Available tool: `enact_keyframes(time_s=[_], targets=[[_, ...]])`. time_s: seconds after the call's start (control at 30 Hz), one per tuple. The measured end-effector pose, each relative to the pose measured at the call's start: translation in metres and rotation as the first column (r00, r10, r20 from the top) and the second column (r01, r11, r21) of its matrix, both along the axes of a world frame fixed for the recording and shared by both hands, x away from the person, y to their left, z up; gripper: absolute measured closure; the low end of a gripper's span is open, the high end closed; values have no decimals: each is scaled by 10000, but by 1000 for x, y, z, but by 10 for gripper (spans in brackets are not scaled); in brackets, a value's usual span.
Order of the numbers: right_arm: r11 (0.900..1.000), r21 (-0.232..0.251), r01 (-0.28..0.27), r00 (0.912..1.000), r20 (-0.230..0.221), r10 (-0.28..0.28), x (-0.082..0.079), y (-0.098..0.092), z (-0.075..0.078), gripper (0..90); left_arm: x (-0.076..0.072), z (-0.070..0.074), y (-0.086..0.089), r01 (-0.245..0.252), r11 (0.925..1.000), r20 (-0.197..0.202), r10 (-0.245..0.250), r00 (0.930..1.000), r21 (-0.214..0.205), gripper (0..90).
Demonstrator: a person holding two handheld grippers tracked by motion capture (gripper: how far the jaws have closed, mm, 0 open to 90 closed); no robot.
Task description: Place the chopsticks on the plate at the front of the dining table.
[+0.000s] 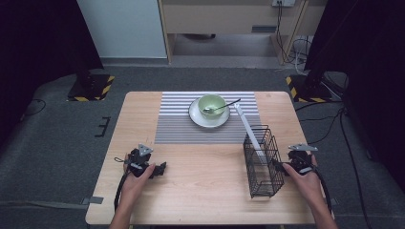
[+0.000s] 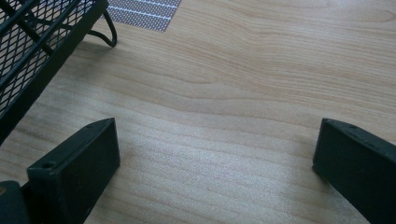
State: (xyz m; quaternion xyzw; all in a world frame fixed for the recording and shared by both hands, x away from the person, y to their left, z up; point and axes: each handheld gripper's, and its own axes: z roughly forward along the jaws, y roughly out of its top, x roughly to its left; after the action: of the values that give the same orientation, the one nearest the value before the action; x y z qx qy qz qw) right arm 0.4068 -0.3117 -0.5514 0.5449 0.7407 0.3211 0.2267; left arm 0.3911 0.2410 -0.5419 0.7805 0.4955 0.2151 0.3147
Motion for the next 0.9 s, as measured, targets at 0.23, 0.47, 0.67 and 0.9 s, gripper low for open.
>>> enact_keyframes(time_s=[0.23,0.47,0.67,0.9], targets=[[10000,13,55,10000,57,-55,-1,-1,0,27,0,0,0,3,10000,0,-3,10000,-2,0],[9998,20,-209,9997,99,209,-1,-9,21,80,0,0,0,4,10000,0,-4,10000,-5,0],[9981,16,-610,9977,309,609,4,-17,52,167,0,0,0,4,10000,0,-4,10000,-4,0],[9914,190,-1296,9890,737,1279,13,-19,111,279,0,0,0,6,10000,-1,-6,10000,-4,0]])
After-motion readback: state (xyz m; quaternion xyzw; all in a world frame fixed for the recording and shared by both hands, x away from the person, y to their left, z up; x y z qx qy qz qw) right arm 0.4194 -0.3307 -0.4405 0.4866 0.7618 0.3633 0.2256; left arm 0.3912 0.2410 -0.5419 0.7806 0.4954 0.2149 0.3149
